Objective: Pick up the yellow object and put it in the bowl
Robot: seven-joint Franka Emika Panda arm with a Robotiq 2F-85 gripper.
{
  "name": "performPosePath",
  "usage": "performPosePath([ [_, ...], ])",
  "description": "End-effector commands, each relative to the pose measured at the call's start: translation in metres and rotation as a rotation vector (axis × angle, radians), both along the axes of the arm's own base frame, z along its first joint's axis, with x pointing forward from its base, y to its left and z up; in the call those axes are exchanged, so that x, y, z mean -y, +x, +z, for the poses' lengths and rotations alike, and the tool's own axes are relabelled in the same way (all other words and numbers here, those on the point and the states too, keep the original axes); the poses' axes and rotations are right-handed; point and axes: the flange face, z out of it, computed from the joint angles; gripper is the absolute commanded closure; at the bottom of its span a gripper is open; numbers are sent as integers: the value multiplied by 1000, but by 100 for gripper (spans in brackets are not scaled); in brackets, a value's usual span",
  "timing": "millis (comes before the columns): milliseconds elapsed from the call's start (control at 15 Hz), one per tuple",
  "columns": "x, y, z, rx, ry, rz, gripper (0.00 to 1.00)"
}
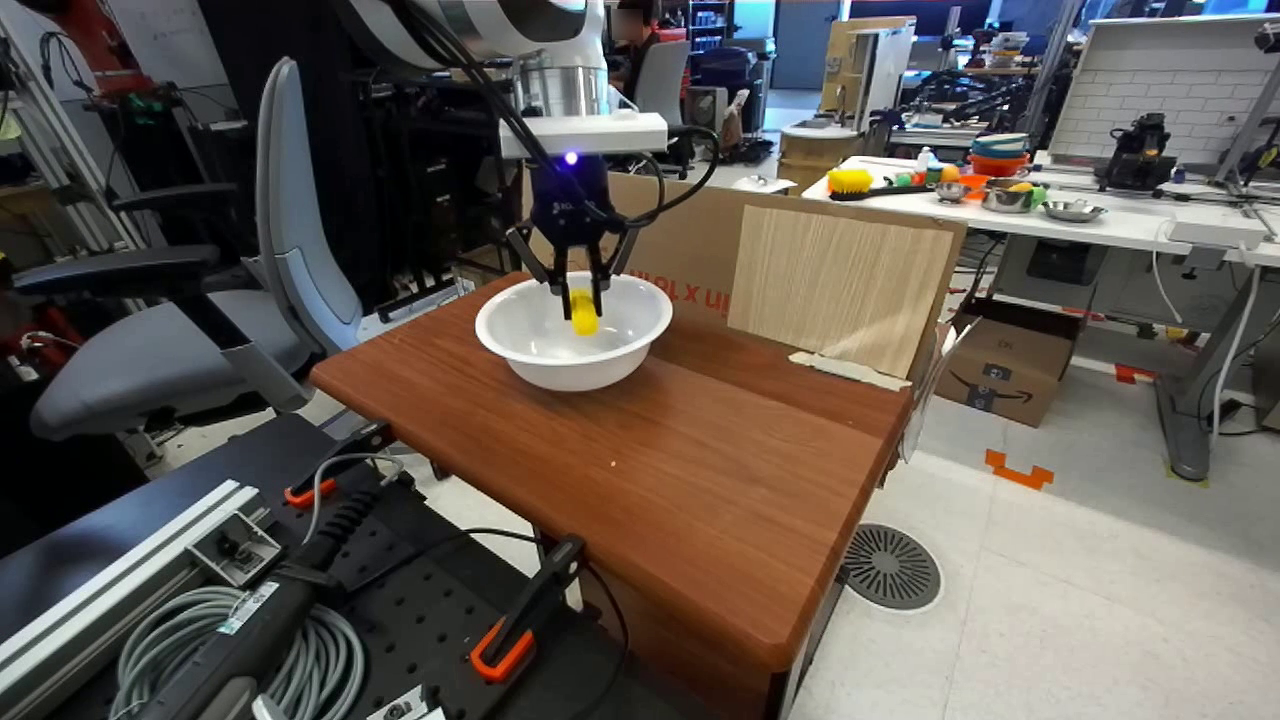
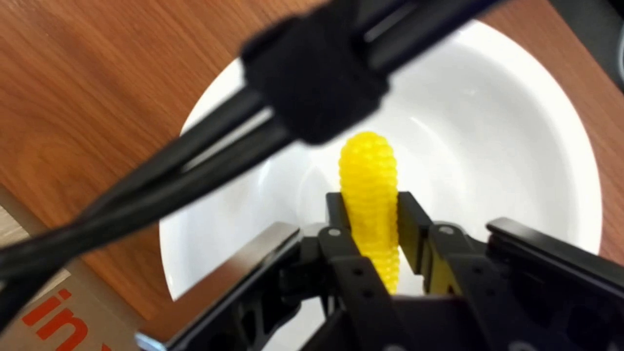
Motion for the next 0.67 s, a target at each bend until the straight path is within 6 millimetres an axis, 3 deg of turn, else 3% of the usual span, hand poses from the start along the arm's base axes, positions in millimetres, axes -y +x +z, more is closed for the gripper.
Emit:
performPosePath([
  [0, 6, 3, -1, 18, -31, -21, 38],
  [200, 6, 2, 9, 23, -25, -31, 15],
  [333, 3, -3, 28, 25, -11, -25, 0],
  [600, 3, -18, 96, 58, 35, -18, 0],
])
